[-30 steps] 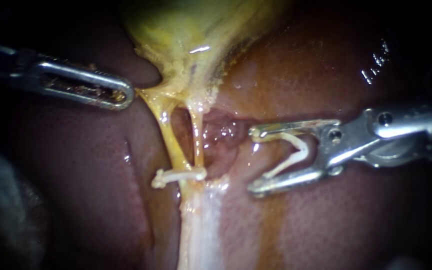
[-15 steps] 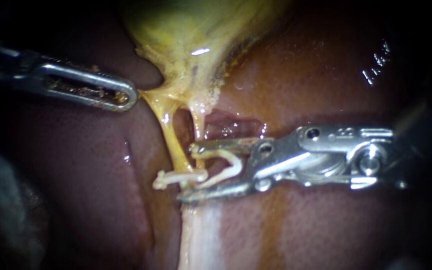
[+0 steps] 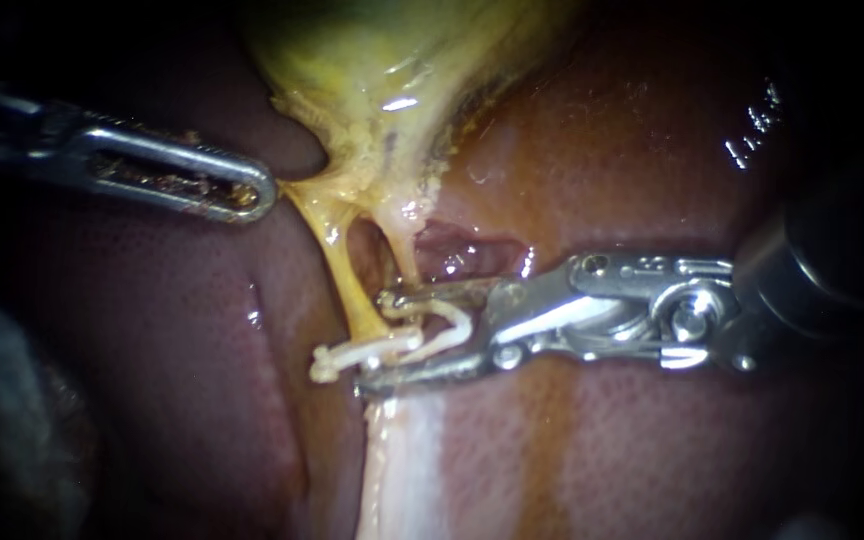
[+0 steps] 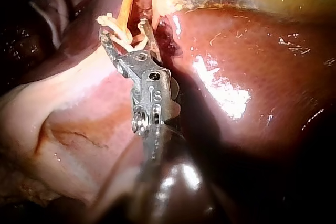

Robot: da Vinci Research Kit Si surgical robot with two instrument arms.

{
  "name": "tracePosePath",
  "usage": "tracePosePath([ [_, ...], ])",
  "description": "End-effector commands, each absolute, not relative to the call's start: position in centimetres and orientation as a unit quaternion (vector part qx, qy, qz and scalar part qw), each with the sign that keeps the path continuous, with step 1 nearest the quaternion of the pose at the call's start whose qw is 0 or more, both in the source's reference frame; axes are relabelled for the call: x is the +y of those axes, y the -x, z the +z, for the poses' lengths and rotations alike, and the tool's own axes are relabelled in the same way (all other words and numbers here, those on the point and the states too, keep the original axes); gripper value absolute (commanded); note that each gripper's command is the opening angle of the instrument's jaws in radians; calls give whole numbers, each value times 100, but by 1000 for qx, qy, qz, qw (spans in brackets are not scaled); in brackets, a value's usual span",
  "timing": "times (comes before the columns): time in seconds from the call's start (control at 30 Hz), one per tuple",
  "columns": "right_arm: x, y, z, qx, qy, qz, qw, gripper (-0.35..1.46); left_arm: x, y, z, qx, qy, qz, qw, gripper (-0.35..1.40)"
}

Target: Clipping second clip left tube

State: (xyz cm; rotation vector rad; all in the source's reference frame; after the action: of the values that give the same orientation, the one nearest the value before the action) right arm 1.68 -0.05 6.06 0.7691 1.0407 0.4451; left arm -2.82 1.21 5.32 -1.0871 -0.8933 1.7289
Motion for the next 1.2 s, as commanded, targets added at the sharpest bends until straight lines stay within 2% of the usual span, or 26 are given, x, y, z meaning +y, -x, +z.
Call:
tracePosePath([
  [0.03,-5,-172,606,487,-357,206,770,49,121,282,532,-360,438,696,441,-35],
  [0.4,-14,-211,593,517,-399,198,731,48,121,283,531,-359,438,696,441,-35],
  [0.8,-8,-209,542,543,-415,203,701,48,121,282,531,-360,438,696,441,-35],
  [1.0,-12,-211,535,543,-417,202,700,45,121,282,531,-360,438,696,441,-35],
  [1.2,-12,-205,536,538,-424,209,698,27,121,282,532,-359,438,696,441,-35],
])
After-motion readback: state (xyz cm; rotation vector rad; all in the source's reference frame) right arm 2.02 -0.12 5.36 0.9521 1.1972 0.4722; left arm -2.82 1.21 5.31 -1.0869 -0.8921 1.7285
